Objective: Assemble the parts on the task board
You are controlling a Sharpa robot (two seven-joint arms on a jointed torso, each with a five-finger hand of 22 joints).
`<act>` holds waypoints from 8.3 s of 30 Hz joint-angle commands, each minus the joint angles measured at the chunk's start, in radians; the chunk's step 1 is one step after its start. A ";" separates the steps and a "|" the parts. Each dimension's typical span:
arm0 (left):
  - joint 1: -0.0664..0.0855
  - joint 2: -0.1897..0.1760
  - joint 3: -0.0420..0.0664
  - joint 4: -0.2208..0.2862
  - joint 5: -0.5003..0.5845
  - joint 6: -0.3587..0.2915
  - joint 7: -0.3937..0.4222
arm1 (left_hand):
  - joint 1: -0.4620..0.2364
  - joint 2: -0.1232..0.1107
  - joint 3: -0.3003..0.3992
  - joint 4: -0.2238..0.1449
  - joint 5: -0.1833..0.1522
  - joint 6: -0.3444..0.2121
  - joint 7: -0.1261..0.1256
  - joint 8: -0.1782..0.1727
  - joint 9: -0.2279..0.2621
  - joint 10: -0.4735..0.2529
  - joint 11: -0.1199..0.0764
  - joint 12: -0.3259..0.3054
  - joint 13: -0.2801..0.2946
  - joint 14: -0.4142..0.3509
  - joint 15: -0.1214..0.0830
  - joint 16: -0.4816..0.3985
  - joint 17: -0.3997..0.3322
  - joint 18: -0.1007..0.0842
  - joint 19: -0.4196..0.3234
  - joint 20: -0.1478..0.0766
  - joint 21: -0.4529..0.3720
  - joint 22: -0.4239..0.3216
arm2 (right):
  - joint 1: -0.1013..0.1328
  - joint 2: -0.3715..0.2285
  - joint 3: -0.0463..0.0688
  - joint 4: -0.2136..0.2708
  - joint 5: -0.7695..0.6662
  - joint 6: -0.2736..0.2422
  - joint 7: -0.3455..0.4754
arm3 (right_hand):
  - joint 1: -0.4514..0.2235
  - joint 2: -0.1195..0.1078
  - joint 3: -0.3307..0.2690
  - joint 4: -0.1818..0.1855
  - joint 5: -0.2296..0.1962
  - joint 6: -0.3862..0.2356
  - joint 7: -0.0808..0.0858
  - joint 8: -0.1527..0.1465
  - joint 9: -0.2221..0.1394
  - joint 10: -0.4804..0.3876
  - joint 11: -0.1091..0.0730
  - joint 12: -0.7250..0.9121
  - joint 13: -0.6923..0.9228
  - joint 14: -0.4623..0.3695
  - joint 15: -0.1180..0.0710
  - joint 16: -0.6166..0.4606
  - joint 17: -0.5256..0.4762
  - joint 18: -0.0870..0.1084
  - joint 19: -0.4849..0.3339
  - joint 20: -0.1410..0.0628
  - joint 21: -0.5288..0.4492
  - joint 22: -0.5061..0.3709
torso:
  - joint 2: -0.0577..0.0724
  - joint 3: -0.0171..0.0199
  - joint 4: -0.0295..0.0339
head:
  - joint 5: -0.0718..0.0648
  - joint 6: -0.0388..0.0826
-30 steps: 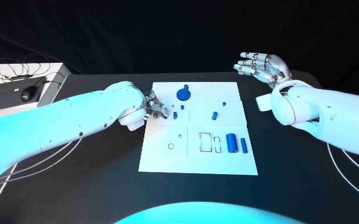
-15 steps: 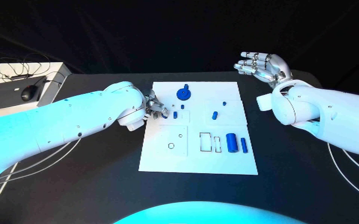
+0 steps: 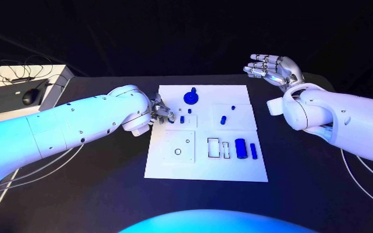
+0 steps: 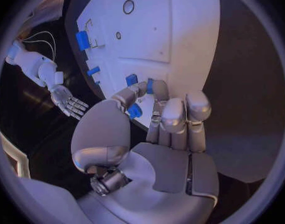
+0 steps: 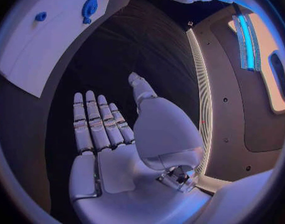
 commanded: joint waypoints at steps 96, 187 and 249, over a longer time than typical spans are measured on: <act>-0.007 -0.014 0.006 0.016 -0.017 0.046 0.004 | 0.137 0.002 -0.505 0.272 -0.009 0.168 -0.107 0.006 0.091 0.056 -0.050 0.027 -0.032 -0.007 -0.002 0.011 -0.005 -0.022 0.003 0.003 0.007 -0.002 | 0.000 -0.004 0.001 0.001 -0.012 0.015 0.007 | 0.002 0.000 0.001 -0.007 0.008 -0.010 0.078 -0.006 -0.001 -0.004 0.003 -0.004 0.000 -0.019 0.001 0.000 -0.002 -0.004 -0.021 0.000 -0.006 -0.003 | -0.001 -0.0003 0.0005 | -0.007 -0.003; -0.042 0.120 0.025 -0.163 -0.625 -0.156 0.699 | 0.476 0.007 -0.541 0.130 -0.039 0.042 0.030 -0.264 -0.774 -0.204 0.130 -0.560 -0.624 -0.364 0.133 -0.095 -0.499 0.060 -0.274 0.148 -0.453 -0.200 | -0.006 0.001 0.001 0.000 -0.042 0.033 0.014 | 0.022 0.011 0.009 -0.039 0.008 0.053 0.069 -0.003 0.002 0.029 -0.004 -0.003 0.001 0.024 -0.005 0.002 0.000 -0.004 0.025 -0.006 0.000 0.001 | 0.000 0.0008 -0.0006 | -0.012 0.040; -0.062 0.171 0.021 -0.252 -0.612 -0.099 0.690 | 0.457 0.049 -0.370 0.046 -0.043 0.109 0.059 -0.264 -0.775 -0.055 0.099 -0.625 -0.621 -0.332 0.109 0.033 -0.558 0.082 -0.266 0.135 -0.370 -0.041 | -0.006 0.002 0.001 0.010 -0.045 0.030 0.016 | 0.022 0.011 0.007 -0.035 0.010 0.053 0.069 -0.003 0.002 0.028 -0.004 -0.003 0.001 0.022 -0.005 0.002 0.000 -0.003 0.024 -0.005 -0.001 0.000 | -0.001 0.0006 0.0003 | -0.020 0.029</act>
